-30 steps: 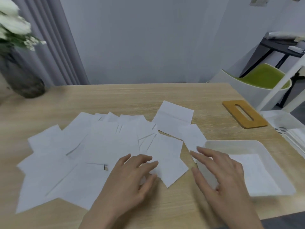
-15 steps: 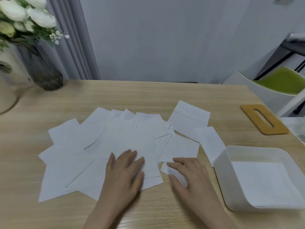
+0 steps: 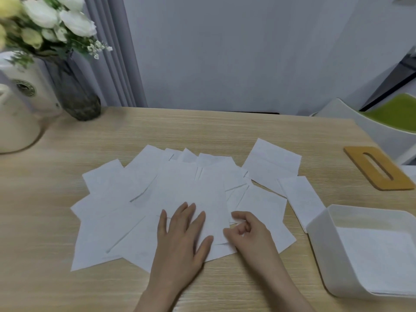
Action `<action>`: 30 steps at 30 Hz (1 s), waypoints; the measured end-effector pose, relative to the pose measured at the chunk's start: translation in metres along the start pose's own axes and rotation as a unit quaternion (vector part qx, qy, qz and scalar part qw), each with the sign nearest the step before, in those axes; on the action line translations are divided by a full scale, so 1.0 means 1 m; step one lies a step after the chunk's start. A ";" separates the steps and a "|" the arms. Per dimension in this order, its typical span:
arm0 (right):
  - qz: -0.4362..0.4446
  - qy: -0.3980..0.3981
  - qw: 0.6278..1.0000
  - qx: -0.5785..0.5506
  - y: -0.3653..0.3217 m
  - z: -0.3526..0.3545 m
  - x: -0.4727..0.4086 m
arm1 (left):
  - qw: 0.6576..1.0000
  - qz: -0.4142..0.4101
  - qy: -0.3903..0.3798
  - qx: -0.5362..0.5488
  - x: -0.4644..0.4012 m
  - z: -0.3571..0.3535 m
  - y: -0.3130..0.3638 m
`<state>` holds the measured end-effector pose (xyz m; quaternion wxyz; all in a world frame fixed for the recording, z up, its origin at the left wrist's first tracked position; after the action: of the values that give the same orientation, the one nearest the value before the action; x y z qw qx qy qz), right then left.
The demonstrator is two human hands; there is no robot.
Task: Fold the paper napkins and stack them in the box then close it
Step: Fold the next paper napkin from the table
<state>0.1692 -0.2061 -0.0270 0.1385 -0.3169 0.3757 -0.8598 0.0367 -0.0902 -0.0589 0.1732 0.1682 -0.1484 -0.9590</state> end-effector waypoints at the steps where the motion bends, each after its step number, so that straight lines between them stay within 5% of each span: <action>1: -0.006 -0.003 1.000 -0.011 -0.001 -0.001 -0.002 | 1.000 0.001 -0.001 0.001 0.000 0.000 0.000; 18: 0.035 0.085 0.996 -0.007 -0.008 -0.011 0.002 | 1.000 0.003 0.009 -0.002 -0.001 0.001 0.001; 30: 0.005 0.009 0.997 -0.077 -0.013 -0.021 0.004 | 0.999 0.004 0.035 0.010 0.001 0.001 0.002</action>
<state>0.1523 -0.1875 -0.0265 0.1143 -0.3169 0.4437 -0.8305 0.0360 -0.0917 -0.0578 0.1802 0.2026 -0.1528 -0.9503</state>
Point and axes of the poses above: each hand's wrist, its own x-axis away from the middle knuckle, its own z-axis out of the back of the hand, y = z × x, the point moved 2 cm from there along -x, towards the middle knuckle, and after that the axes turned 11 degrees about -z, right-handed, at the moved point
